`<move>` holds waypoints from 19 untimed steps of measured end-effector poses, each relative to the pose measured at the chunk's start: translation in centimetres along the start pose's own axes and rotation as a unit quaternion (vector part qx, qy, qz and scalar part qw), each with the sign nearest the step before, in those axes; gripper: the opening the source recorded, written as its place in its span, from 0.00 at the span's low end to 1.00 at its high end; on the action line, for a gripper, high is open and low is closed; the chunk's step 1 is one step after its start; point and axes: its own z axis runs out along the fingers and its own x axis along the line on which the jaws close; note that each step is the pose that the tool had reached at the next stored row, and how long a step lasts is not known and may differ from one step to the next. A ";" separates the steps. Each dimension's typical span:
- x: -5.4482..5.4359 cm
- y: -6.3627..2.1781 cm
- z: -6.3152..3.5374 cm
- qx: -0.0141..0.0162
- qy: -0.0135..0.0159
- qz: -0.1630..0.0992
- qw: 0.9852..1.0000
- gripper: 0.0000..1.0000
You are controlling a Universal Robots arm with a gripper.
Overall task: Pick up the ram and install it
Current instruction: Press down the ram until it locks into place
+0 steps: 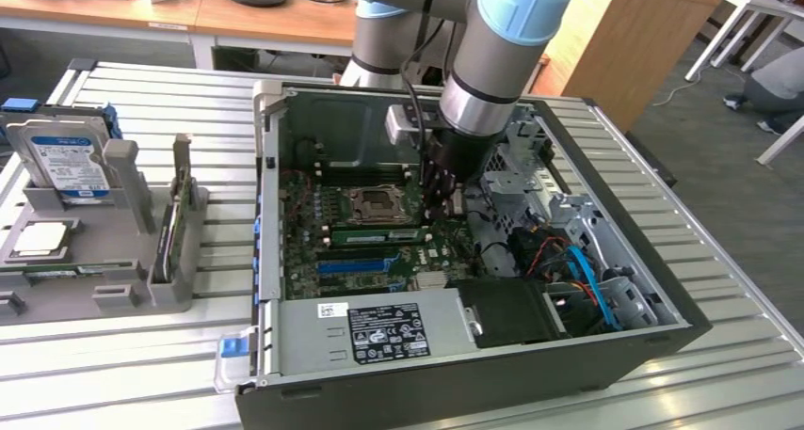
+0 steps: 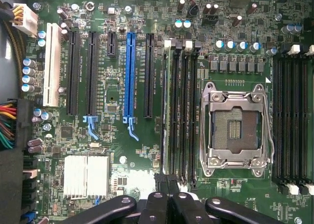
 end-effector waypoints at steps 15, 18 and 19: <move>0.0 -0.41 0.11 0.000 0.000 0.000 1.000 0.11; 0.0 -0.42 0.24 0.000 0.000 0.000 1.000 0.11; 0.0 -0.42 0.28 0.000 0.000 0.000 1.000 0.11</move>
